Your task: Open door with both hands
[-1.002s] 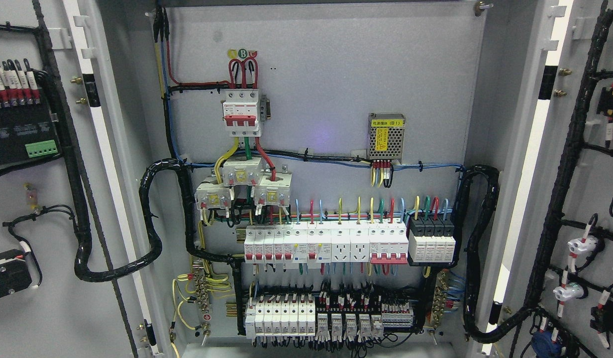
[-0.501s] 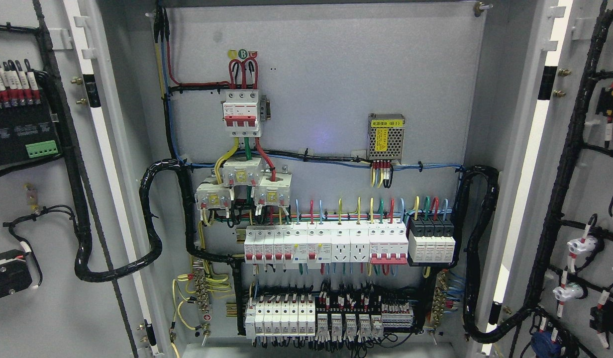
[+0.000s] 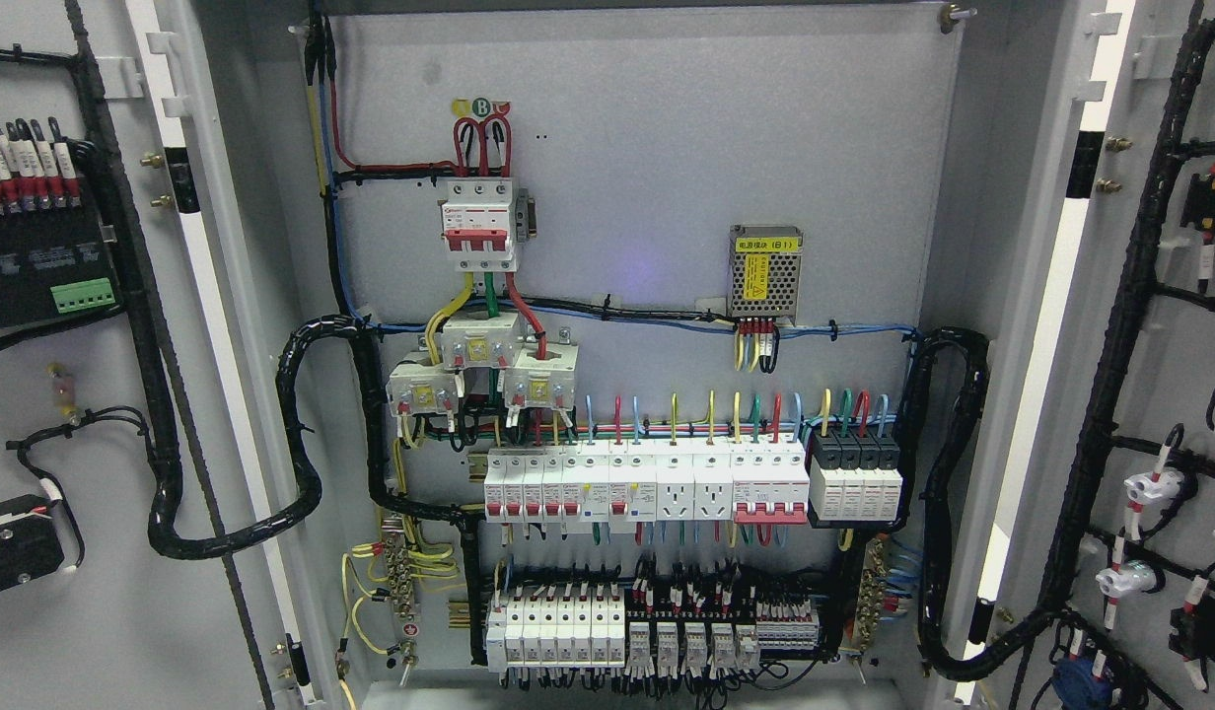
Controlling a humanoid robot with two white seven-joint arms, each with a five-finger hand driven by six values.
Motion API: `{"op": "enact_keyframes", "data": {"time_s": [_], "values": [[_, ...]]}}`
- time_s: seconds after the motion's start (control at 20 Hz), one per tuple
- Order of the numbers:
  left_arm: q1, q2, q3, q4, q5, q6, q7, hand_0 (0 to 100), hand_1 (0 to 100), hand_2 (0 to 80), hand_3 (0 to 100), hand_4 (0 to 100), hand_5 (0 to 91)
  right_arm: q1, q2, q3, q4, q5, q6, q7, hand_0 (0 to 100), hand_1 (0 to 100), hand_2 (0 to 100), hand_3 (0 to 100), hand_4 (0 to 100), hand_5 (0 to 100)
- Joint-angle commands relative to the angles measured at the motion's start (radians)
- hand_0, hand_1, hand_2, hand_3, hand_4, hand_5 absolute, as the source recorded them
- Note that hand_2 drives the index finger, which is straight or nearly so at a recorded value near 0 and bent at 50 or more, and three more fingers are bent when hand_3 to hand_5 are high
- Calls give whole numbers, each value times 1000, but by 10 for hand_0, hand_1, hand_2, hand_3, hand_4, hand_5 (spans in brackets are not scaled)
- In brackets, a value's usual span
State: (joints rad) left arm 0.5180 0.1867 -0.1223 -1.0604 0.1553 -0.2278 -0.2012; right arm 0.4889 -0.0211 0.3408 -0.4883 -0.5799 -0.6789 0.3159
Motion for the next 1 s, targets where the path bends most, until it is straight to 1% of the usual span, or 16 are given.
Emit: {"op": "enact_keyframes", "data": {"time_s": [0.0, 0.1, 0.3, 0.4, 0.45, 0.5, 0.6, 0.8, 0.95], "values": [[-108, -70, -5, 434, -10, 15, -1, 0, 0, 0, 0, 42, 0, -104, 107, -52, 401, 3, 63, -69, 0, 0, 0, 0, 0, 0], [-140, -79, -4, 493, -10, 16, -1, 0, 0, 0, 0, 42, 0, -108, 105, -46, 399, 3, 135, -77, 0, 0, 0, 0, 0, 0], [-208, -102, 4, 655, -8, 15, -1, 0, 0, 0, 0, 43, 0, -148, 107, -40, 401, 18, 238, -136, 0, 0, 0, 0, 0, 0], [-234, -116, 6, 724, -8, 16, 0, 0, 0, 0, 0, 43, 0, -153, 108, -48, 398, 83, 323, -167, 0, 0, 0, 0, 0, 0], [-246, -122, 6, 756, -8, 16, 0, 0, 0, 0, 0, 43, 0, -162, 112, -51, 392, 112, 361, -191, 0, 0, 0, 0, 0, 0], [-259, -127, 7, 792, -8, 16, 0, 0, 0, 0, 0, 43, 0, -177, 113, -52, 393, 129, 383, -211, 0, 0, 0, 0, 0, 0], [-289, -139, 9, 856, -8, 16, 2, 0, 0, 0, 0, 43, 0, -199, 121, -49, 393, 132, 401, -241, 0, 0, 0, 0, 0, 0], [-343, -154, 7, 961, -8, 15, 0, 0, 0, 0, 0, 43, 0, -256, 121, -43, 398, 150, 484, -261, 0, 0, 0, 0, 0, 0], [-375, -173, 10, 1023, -8, 16, 2, 0, 0, 0, 0, 43, 0, -282, 112, -46, 398, 224, 490, -265, 0, 0, 0, 0, 0, 0]]}}
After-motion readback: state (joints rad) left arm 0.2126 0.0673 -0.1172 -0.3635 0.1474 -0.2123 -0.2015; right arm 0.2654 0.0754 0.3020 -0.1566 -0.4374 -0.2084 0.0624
